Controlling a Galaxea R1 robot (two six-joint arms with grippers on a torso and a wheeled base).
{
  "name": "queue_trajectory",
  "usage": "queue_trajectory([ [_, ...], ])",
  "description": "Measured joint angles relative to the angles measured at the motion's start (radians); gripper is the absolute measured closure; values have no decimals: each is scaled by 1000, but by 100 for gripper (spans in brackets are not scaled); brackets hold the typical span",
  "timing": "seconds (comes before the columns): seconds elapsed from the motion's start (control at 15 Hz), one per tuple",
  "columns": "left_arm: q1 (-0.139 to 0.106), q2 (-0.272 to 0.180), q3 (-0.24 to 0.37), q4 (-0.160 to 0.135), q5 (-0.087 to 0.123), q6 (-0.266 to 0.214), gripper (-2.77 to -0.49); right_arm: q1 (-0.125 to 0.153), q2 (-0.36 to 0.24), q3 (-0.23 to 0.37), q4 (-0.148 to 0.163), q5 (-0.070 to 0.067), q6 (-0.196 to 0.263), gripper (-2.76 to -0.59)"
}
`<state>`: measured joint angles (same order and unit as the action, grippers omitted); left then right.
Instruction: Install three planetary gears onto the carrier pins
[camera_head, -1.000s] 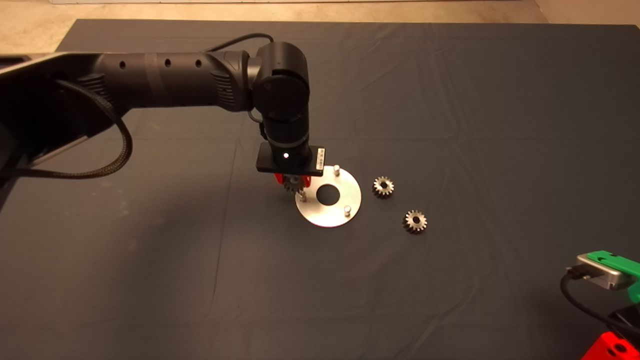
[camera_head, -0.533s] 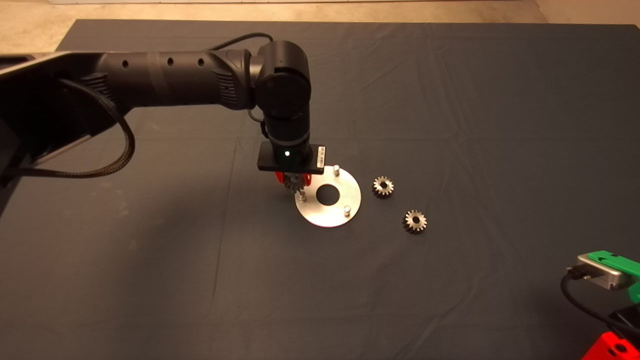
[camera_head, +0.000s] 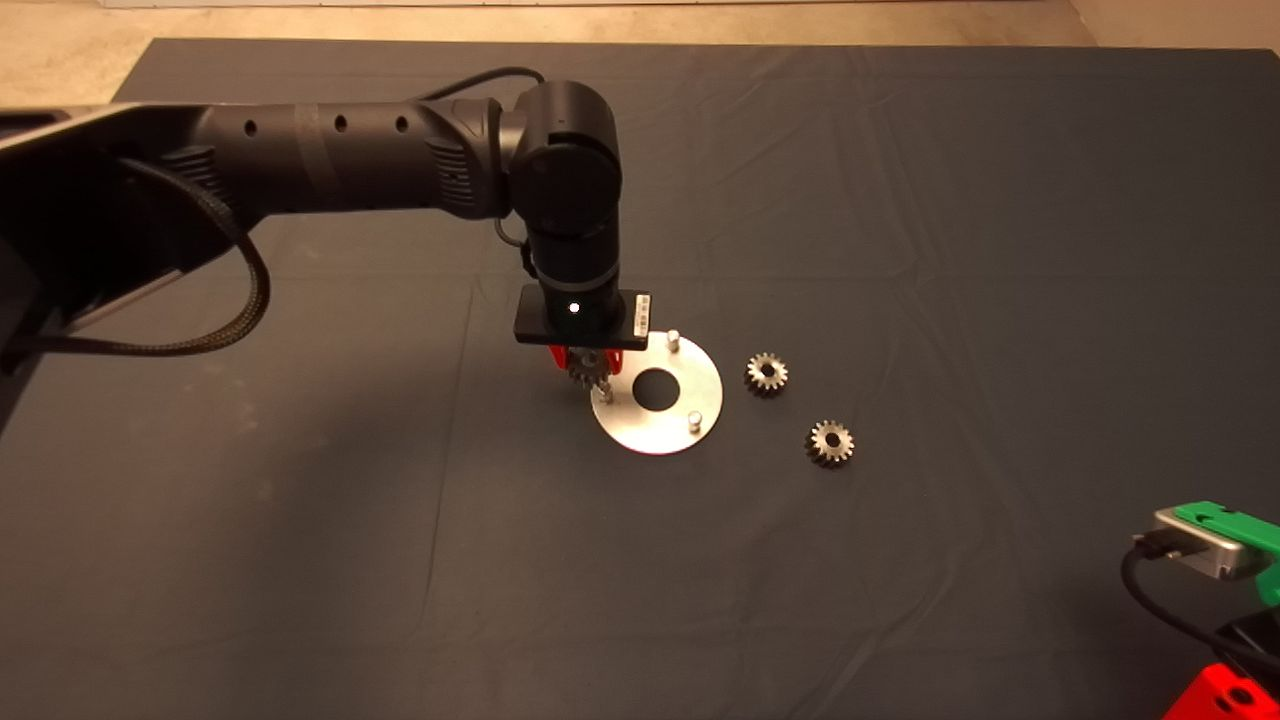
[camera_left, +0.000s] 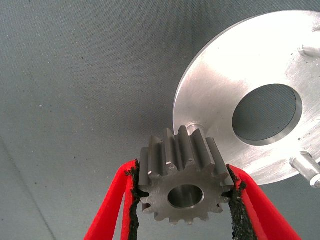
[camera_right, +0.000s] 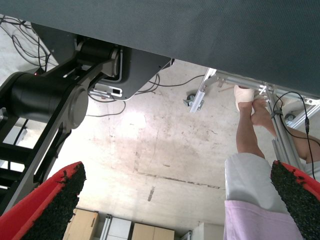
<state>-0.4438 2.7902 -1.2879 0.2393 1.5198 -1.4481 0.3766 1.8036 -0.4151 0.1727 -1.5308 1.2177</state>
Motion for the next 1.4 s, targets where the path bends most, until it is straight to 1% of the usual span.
queue_trajectory([
  [1.0,2,0,7,-2,0,-7,-94,0,0,0,0,0,0,-276],
  [1.13,8,0,7,-3,0,-8,-94,0,0,0,0,0,0,-276],
  [1.33,28,0,7,-3,0,-8,-94,0,0,0,0,0,0,-276],
  [1.4,32,1,7,-4,0,-8,-94,0,0,0,0,0,0,-276],
])
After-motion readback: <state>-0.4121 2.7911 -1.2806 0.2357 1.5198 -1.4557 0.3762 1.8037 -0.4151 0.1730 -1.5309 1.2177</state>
